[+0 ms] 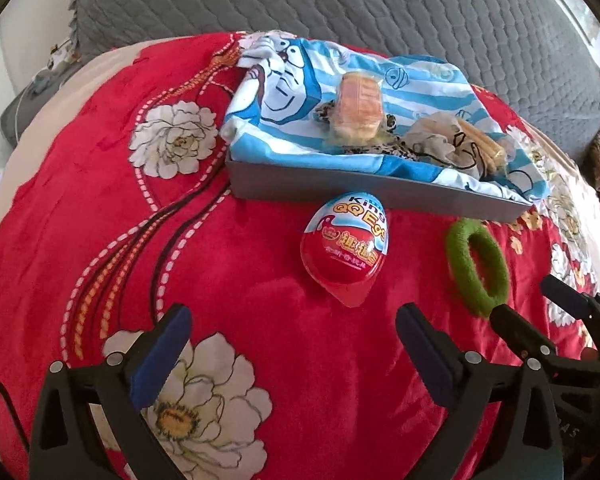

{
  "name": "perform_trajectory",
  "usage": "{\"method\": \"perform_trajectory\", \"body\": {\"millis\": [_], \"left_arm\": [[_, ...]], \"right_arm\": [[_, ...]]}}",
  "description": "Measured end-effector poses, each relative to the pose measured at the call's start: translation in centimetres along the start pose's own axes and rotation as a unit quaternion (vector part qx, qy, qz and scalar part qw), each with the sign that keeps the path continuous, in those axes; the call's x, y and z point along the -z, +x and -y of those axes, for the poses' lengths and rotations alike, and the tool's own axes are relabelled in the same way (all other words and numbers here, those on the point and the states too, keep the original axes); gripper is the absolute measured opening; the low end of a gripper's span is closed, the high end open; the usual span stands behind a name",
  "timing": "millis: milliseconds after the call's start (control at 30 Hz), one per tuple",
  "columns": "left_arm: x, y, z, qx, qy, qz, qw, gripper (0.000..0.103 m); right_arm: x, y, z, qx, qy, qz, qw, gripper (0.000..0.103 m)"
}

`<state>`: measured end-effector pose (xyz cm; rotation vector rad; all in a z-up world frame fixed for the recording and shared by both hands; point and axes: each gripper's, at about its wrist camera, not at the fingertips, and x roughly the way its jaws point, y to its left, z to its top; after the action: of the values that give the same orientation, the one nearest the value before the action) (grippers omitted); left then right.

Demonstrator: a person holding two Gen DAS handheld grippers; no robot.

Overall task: Organize objects
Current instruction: 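Move the left tool toward the red egg while the right tool approaches the green scrunchie, then close the left gripper on the red egg while the right gripper closes on the green scrunchie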

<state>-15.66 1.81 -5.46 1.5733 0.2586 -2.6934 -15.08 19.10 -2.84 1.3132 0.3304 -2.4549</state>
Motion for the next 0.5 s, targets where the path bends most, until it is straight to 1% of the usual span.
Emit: {"method": "perform_trajectory", "body": {"millis": [233,367,500], "left_arm": [[-0.8,1.2,1.1,0.000,0.023,0.000,0.9997,0.101],[-1.2,1.9,1.2,0.007,0.022,-0.005,0.9997,0.102],[-1.5,2.2,1.2,0.003,0.024,0.000,0.9997,0.101]], "right_arm": [[-0.2,1.5,0.0,0.000,-0.003,-0.008,1.000,0.081],[-0.2,2.2,0.1,0.001,-0.004,-0.012,1.000,0.081],[-0.3,2.8,0.2,0.001,-0.003,-0.016,1.000,0.081]]}}
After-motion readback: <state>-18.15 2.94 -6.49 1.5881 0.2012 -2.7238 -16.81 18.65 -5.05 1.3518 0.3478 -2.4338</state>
